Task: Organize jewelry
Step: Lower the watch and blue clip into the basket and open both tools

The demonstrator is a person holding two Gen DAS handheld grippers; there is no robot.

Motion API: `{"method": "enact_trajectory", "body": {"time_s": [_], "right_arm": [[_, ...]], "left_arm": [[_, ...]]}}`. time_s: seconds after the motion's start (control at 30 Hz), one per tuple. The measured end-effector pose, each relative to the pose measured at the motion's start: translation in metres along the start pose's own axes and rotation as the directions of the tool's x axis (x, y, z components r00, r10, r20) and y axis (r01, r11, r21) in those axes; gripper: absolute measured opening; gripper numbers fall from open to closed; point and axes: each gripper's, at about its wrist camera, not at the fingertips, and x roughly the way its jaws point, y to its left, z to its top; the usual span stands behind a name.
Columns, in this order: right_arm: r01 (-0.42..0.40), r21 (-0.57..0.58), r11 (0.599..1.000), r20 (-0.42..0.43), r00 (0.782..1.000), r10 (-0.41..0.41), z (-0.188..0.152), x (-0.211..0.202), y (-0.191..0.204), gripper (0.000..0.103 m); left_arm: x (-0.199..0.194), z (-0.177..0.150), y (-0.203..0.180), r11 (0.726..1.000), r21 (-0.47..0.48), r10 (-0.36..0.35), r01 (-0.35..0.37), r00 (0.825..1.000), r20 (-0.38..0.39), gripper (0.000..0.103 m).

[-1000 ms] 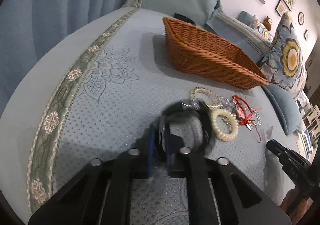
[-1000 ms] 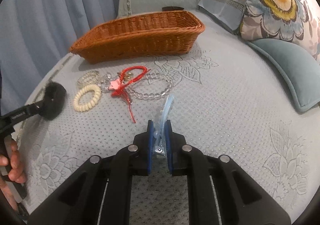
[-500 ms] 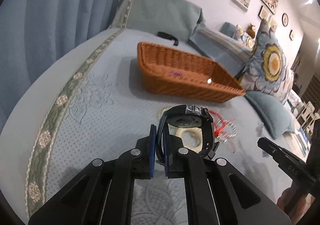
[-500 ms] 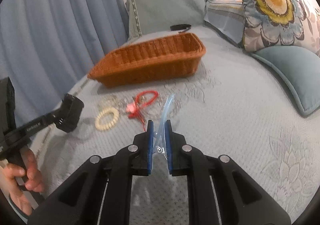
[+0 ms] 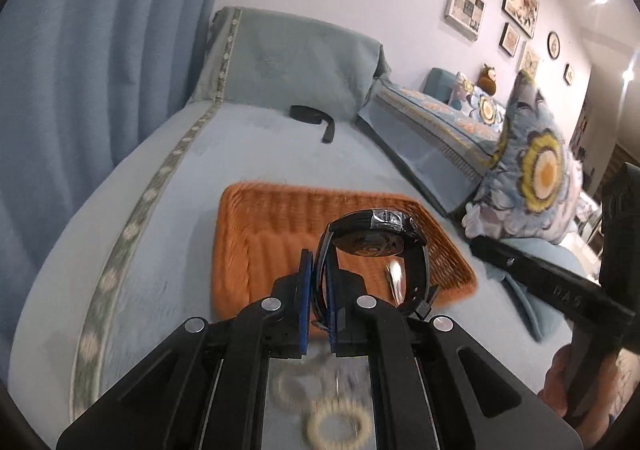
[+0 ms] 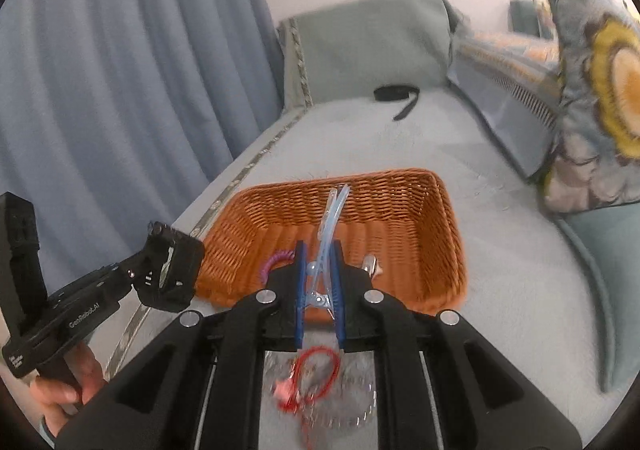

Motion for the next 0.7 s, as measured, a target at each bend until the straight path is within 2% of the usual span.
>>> {"method": "enact_trajectory", "body": {"time_s": [0.13, 0.33, 0.53, 0.6, 0.63, 0.7], "right_arm": [[-0.01, 0.037, 0.999, -0.077, 0.997, 0.013, 0.006, 0.04, -0.011, 0.009], [0.006, 0.044, 0.999, -0.168, 0.986, 0.001, 0.002, 0.084, -0.016, 0.009], [0.04, 0.031, 0.999, -0.21, 0.977, -0.033, -0.008, 0.099, -0.018, 0.009], [0.037, 0.04, 0.999, -0.216, 0.976, -0.027, -0.009, 0.099, -0.02, 0.01], [0.034, 0.045, 0.998, -0.219, 0.975, -0.023, -0.009, 0.099, -0.021, 0.01], [0.027, 0.057, 0.998, -0.227, 0.974, -0.014, -0.007, 0.098, -0.024, 0.011]], "left_arm": [[0.044, 0.013, 0.0, 1.0, 0.006, 0.03, -0.03, 0.998, -0.05, 0.004], [0.087, -0.002, 0.01, 0.999, -0.019, 0.046, -0.049, 0.99, -0.13, 0.005], [0.103, -0.012, 0.011, 0.999, -0.021, 0.043, -0.047, 0.984, -0.171, 0.006], [0.104, -0.014, 0.011, 0.999, -0.019, 0.041, -0.045, 0.984, -0.176, 0.011], [0.103, -0.014, 0.011, 0.999, -0.02, 0.026, -0.03, 0.984, -0.174, 0.017], [0.096, -0.014, 0.01, 1.0, -0.022, 0.017, -0.021, 0.988, -0.153, 0.019]]}}
